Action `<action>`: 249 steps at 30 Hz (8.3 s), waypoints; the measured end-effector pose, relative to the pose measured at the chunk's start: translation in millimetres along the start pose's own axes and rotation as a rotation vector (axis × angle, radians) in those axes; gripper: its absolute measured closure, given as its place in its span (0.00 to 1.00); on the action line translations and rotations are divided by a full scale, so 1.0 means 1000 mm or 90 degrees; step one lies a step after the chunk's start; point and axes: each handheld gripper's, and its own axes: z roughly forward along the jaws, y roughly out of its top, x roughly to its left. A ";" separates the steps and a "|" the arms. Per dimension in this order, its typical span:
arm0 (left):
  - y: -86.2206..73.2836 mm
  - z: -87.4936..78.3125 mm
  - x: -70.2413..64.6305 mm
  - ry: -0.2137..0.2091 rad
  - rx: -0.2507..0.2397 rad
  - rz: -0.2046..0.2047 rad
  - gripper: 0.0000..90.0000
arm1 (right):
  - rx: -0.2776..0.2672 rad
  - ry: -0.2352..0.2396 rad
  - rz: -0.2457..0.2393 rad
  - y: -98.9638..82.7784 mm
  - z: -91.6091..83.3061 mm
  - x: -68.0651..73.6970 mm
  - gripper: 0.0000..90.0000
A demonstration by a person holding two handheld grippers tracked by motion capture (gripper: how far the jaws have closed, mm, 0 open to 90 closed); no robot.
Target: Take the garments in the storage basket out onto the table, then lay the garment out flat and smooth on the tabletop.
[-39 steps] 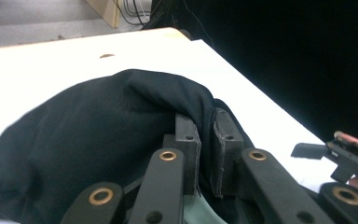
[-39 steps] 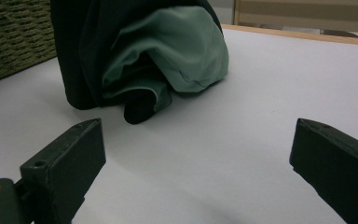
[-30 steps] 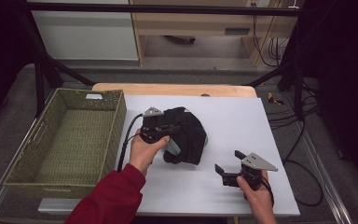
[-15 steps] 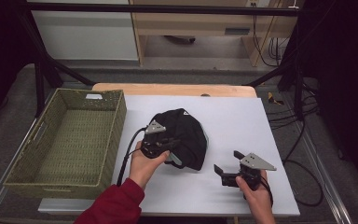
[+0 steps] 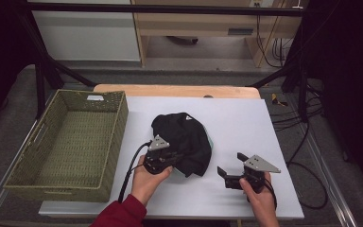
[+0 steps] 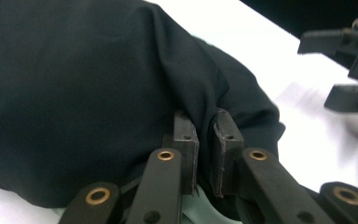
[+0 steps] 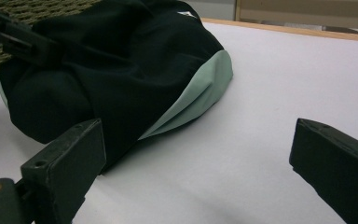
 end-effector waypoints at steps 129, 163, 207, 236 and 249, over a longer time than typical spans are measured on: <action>-0.053 -0.064 0.019 0.161 -0.024 0.014 0.23 | 0.146 -0.007 -0.069 0.003 -0.011 0.032 0.86; -0.057 -0.058 0.018 0.157 -0.011 0.015 0.23 | 0.185 -0.017 0.001 0.011 0.045 -0.008 0.88; -0.057 -0.057 0.017 0.154 -0.007 0.020 0.24 | 0.115 -0.095 0.020 -0.002 -0.015 -0.012 0.60; -0.057 -0.055 0.014 0.149 0.003 0.043 0.29 | 0.162 0.035 -0.040 -0.006 -0.016 0.029 0.91; -0.030 -0.019 0.027 0.171 0.015 0.056 0.44 | 0.145 -0.068 0.012 -0.005 -0.020 0.011 0.61</action>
